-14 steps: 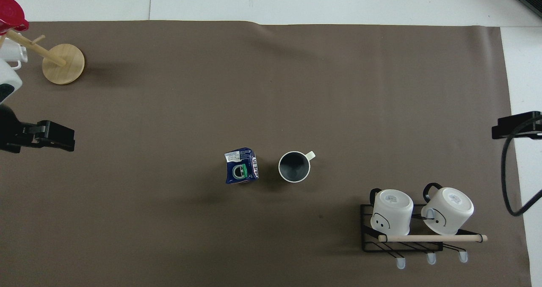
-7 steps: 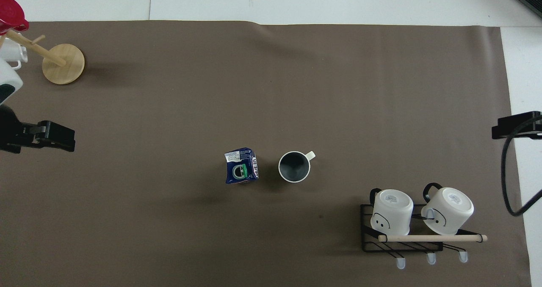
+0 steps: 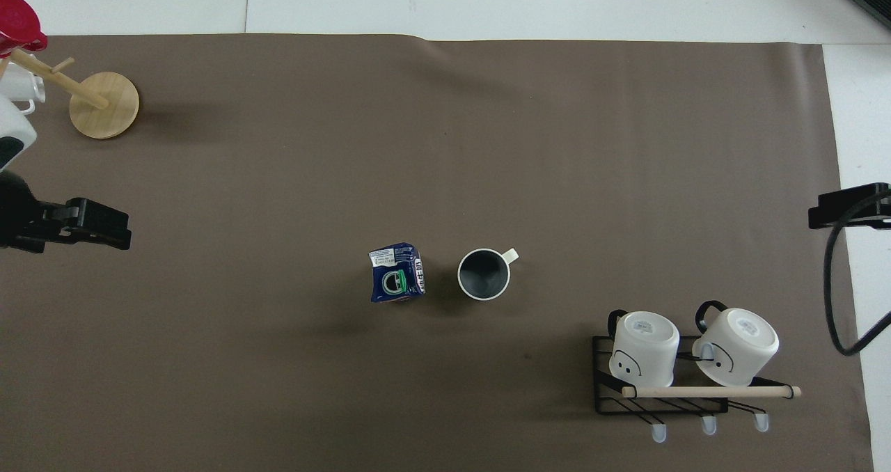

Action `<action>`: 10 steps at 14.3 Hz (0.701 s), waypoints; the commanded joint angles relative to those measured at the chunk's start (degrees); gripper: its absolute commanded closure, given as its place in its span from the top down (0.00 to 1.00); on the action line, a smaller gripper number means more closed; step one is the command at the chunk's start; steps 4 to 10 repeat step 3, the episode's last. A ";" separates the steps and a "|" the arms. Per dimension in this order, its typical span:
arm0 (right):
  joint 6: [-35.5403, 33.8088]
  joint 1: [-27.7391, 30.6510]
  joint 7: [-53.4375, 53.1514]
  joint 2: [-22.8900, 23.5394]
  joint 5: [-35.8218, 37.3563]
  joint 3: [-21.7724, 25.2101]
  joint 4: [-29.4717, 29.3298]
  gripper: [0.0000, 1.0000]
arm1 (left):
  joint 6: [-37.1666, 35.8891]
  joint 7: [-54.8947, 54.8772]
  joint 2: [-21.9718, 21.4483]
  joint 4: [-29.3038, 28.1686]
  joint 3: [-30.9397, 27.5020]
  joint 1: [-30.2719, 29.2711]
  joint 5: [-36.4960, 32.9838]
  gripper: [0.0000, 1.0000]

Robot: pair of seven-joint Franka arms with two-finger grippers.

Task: Place cup and milk on table

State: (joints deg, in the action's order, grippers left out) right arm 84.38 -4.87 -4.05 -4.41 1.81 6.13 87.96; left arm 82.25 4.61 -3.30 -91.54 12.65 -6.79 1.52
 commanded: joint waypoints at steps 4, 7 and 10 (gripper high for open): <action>0.79 0.65 1.41 -1.04 -0.93 -0.15 1.16 1.00 | 0.72 -0.83 -1.79 -1.98 -0.17 -0.51 1.12 1.00; 0.79 0.65 1.41 -1.04 -0.93 -0.15 1.16 1.00 | 0.72 -0.83 -1.79 -1.98 -0.17 -0.51 1.12 1.00; 0.79 0.65 1.41 -1.04 -0.93 -0.15 1.16 1.00 | 0.72 -0.83 -1.79 -1.98 -0.17 -0.51 1.12 1.00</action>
